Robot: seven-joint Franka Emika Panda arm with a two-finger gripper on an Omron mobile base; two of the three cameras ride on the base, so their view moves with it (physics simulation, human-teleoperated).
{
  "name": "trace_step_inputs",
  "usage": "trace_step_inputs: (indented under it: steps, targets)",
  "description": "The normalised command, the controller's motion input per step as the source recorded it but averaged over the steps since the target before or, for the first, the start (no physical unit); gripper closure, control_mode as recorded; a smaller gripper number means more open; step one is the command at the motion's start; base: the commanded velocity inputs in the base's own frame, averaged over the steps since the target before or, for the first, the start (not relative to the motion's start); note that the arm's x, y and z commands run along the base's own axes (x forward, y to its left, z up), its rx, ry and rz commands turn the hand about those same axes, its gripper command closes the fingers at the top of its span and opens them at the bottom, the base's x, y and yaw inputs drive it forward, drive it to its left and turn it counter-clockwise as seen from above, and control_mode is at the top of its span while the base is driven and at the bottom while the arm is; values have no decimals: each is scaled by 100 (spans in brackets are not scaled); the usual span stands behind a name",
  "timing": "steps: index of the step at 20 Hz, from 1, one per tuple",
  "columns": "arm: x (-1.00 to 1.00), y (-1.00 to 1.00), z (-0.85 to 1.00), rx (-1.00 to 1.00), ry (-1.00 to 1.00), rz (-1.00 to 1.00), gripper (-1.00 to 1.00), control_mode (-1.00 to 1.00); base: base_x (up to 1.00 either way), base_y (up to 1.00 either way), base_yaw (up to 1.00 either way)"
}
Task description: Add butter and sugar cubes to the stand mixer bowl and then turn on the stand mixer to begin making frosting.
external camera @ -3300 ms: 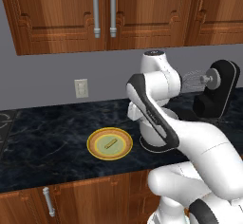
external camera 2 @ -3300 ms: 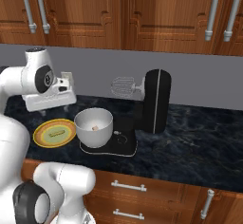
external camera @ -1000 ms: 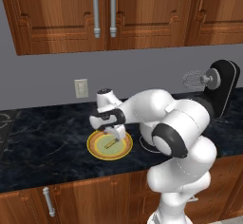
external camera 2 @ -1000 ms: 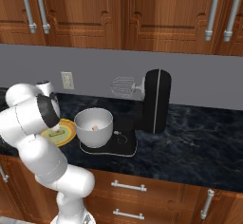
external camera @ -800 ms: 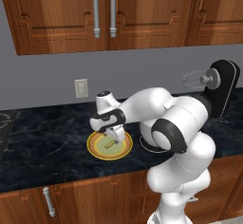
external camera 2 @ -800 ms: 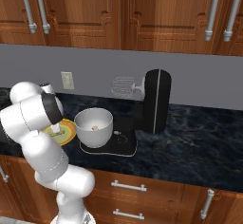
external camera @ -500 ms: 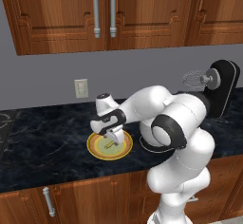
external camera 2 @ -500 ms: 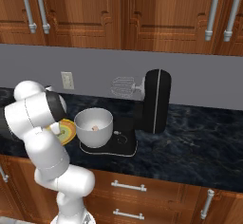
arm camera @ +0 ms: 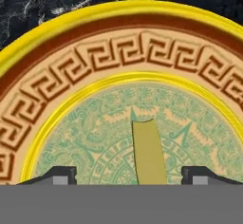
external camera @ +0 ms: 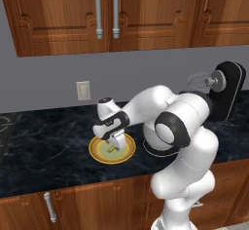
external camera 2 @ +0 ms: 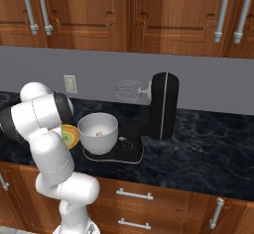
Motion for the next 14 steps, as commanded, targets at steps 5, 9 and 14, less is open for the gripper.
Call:
trace_step_inputs:
  steps: [5,9,14]
  targets:
    - [0,0,-43,0,2,-3,100,-100,0,0,0]
    - [0,0,-23,0,0,-4,100,-100,0,0,0]
    - [-18,-8,16,3,-1,-5,100,-100,0,0,0]
